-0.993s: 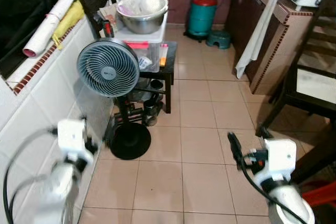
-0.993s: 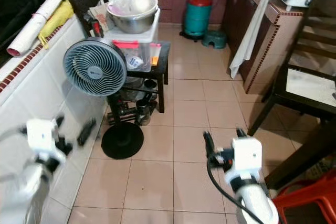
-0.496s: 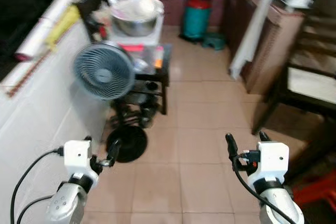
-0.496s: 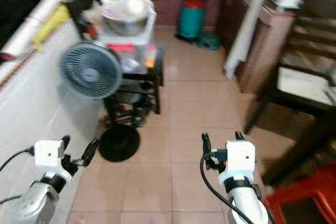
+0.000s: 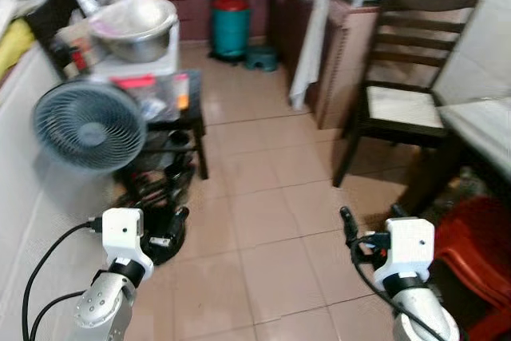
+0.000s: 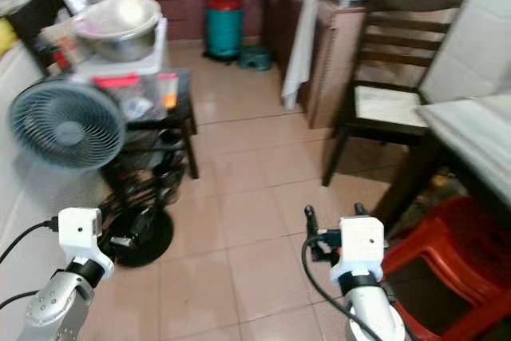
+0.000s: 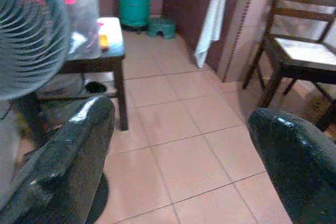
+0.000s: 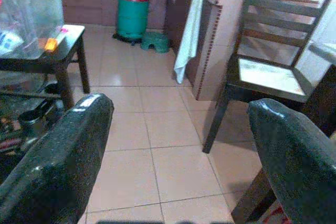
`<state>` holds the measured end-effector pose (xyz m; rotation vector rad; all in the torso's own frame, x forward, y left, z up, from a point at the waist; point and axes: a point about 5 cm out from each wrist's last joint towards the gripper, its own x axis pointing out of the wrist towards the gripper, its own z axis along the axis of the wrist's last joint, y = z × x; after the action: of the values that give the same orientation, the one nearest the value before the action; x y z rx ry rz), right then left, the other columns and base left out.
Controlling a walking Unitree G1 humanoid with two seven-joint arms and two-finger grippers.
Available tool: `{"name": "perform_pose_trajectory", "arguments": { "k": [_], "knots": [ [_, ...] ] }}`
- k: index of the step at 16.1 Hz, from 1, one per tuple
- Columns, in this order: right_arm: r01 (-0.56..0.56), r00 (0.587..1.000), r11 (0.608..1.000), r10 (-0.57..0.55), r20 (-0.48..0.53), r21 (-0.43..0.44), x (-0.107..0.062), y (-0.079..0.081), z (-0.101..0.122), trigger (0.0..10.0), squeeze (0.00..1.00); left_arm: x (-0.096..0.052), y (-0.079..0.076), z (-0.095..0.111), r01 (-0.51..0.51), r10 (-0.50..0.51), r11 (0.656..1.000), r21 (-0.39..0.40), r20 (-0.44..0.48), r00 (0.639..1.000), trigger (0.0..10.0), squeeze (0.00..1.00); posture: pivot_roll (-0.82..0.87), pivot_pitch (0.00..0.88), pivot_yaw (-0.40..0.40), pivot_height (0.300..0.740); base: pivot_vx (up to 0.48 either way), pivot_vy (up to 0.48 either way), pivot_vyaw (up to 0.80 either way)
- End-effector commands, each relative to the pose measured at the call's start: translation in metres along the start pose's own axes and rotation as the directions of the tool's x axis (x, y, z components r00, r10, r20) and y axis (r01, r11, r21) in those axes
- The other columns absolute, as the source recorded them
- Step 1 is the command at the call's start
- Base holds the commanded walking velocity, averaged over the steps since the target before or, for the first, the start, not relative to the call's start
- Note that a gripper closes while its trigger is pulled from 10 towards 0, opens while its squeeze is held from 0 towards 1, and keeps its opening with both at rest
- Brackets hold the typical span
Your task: Setting the table
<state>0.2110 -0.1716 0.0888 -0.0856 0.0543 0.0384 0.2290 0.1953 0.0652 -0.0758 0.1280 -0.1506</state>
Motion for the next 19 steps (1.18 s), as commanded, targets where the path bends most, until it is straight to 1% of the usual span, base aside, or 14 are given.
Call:
{"name": "perform_pose_trajectory", "arguments": {
  "k": [1,12,15,16,18,19],
  "knots": [
    [0.012,1.000,1.000,-0.012,-0.005,-0.012,0.0004,-0.0035,-0.0014,10.0,0.00,0.0023,-0.0030,0.0000,0.019,-0.019,1.000,-0.003,0.005,1.000,10.0,0.00,0.02,0.000,0.003,0.740,0.281,0.000,-0.80],
    [-0.004,1.000,1.000,0.004,-0.017,-0.019,-0.0008,0.0021,-0.0052,10.0,0.00,0.0028,-0.0053,-0.0029,0.047,-0.047,0.999,-0.006,-0.016,0.999,10.0,0.00,0.02,0.000,0.011,0.740,0.328,0.000,-0.80],
    [-0.005,1.000,1.000,0.005,-0.026,-0.012,-0.0018,0.0038,-0.0067,10.0,0.00,0.0025,-0.0047,-0.0051,0.045,-0.045,0.999,-0.001,-0.032,0.998,10.0,0.00,0.02,0.000,0.013,0.740,0.284,0.000,-0.80],
    [-0.006,0.999,1.000,0.005,-0.032,-0.007,-0.0024,0.0040,-0.0075,10.0,0.00,0.0030,-0.0044,-0.0062,0.023,-0.024,1.000,-0.006,-0.042,0.999,10.0,0.00,0.02,0.000,0.009,0.740,0.000,0.000,-0.80],
    [-0.006,0.999,1.000,0.006,-0.037,0.001,-0.0027,0.0035,-0.0081,10.0,0.00,0.0046,-0.0076,-0.0051,0.012,-0.013,0.999,-0.035,-0.027,1.000,10.0,0.00,0.03,0.000,0.006,0.740,0.000,0.000,-0.20],
    [-0.004,0.999,1.000,0.005,-0.039,0.006,-0.0027,0.0034,-0.0085,10.0,0.00,0.0050,-0.0082,-0.0055,0.012,-0.013,1.000,-0.018,-0.034,0.999,10.0,0.00,0.03,0.000,0.006,0.740,0.000,0.000,0.00]
  ]
}}
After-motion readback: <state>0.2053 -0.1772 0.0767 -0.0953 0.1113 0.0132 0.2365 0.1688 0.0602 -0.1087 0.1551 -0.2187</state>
